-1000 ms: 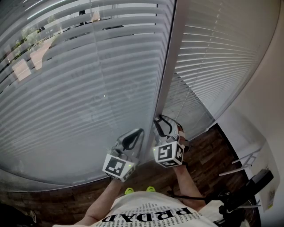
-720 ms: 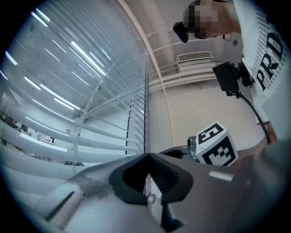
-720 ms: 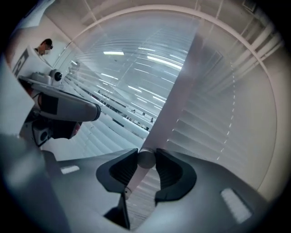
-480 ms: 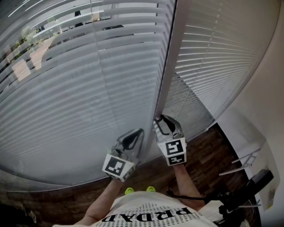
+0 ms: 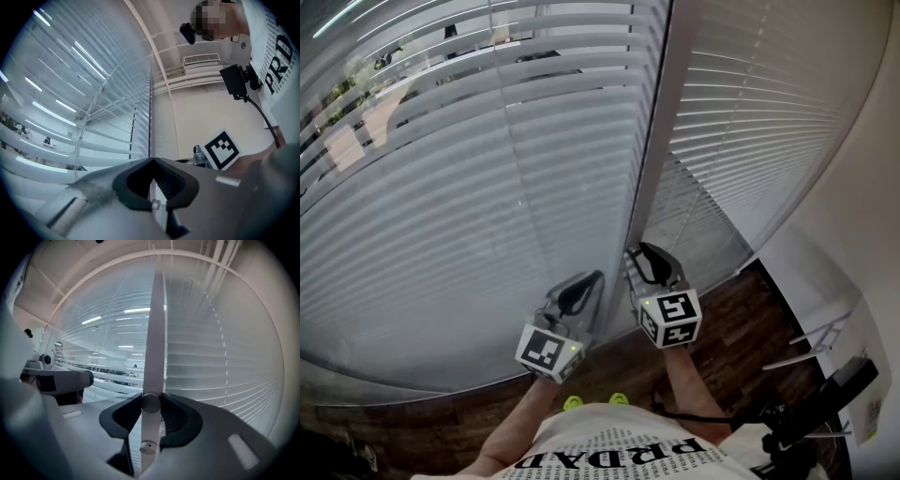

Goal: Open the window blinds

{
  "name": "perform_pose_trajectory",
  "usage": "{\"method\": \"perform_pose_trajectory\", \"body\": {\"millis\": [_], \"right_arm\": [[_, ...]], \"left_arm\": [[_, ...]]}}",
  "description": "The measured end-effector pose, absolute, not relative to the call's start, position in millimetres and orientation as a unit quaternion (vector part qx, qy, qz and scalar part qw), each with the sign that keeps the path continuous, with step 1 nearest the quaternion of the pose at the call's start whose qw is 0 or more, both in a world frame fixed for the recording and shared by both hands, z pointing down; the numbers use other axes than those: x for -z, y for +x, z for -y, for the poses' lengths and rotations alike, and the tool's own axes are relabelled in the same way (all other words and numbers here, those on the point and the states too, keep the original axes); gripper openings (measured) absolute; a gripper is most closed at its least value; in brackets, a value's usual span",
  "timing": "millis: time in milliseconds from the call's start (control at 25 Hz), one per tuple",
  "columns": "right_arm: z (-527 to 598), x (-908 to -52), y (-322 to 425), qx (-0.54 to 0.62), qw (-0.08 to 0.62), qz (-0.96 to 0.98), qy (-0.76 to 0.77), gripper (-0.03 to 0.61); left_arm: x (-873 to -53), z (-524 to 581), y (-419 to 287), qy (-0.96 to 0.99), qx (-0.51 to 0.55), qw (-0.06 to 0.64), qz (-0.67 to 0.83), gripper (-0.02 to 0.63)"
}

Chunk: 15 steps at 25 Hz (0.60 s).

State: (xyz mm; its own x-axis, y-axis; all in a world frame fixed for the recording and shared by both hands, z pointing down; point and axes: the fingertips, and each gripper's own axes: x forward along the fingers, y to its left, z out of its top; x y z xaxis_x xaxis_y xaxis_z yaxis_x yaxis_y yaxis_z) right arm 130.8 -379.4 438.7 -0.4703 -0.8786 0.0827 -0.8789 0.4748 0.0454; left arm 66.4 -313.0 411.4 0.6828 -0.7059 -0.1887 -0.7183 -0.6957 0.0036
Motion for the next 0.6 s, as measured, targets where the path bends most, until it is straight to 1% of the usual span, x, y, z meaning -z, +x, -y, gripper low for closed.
{"method": "perform_pose_trajectory", "body": {"millis": [80,200,280,360,480,600], "right_arm": [[379.6,-437.7,131.2,-0.025,0.027,0.859,0.51,0.124],[379.7,-437.6,132.1,-0.064,-0.01,0.86,0.506,0.124],[380.9,-435.3,133.4,-0.084,-0.029,0.86,0.502,0.126],[381.6,-431.2,133.6,-0.092,-0.034,0.861,0.499,0.127],[381.3,-423.1,133.2,-0.087,-0.028,0.861,0.5,0.127],[381.2,-431.0,133.0,-0.079,-0.023,0.862,0.5,0.129]], "left_arm": [[-408.8,313.4,65.3,-0.915,-0.094,0.033,-0.39,-0.009],[-414.4,314.0,63.6,-0.917,-0.082,0.048,-0.388,-0.009],[-407.3,313.9,65.0,-0.915,-0.093,0.034,-0.391,-0.009],[-401.9,314.1,65.5,-0.915,-0.094,0.03,-0.392,-0.008],[-397.5,314.0,65.5,-0.917,-0.08,0.041,-0.39,-0.008],[-401.5,312.6,67.1,-0.916,-0.093,0.033,-0.389,-0.008]]}}
